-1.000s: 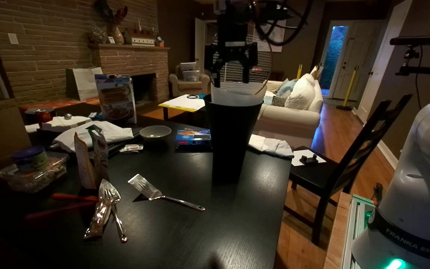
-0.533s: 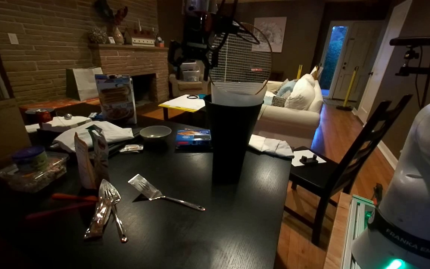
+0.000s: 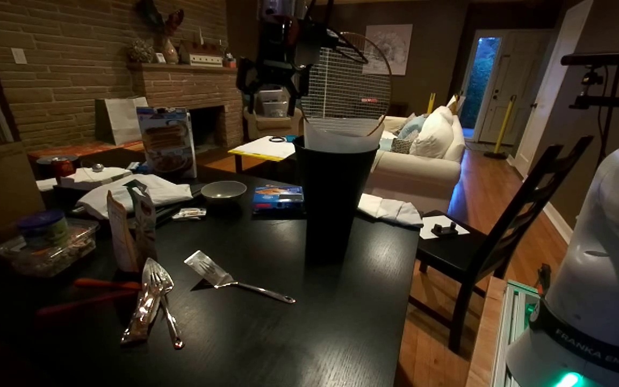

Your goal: Move the green and white sachet forward

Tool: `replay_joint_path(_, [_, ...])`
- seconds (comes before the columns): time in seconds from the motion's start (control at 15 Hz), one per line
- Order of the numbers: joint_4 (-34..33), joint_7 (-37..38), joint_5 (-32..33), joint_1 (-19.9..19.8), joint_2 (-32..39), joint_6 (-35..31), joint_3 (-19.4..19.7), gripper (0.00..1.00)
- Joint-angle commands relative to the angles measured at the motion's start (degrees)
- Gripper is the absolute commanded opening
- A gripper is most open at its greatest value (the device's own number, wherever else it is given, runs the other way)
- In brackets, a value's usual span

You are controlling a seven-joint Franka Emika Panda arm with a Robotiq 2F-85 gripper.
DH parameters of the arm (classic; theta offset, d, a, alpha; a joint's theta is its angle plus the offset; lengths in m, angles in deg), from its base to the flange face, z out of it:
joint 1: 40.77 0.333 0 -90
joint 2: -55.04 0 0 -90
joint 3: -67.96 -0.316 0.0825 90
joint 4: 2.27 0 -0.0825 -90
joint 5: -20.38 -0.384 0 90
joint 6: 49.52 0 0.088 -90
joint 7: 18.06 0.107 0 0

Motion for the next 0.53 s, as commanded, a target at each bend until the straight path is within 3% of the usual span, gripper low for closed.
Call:
replay_joint_path(0.0, [-0.75,-1.76,0.21,1.54,1.10,-1.23,1.59,1.00])
replay_joint_path(0.4, [-16.27,-17.82,2.75,2.28,17.92,-9.66,-0.09,1.00])
replay_joint_path(0.47, [-19.37,-21.04,2.12,3.73,20.93,-11.34,1.35,1.00])
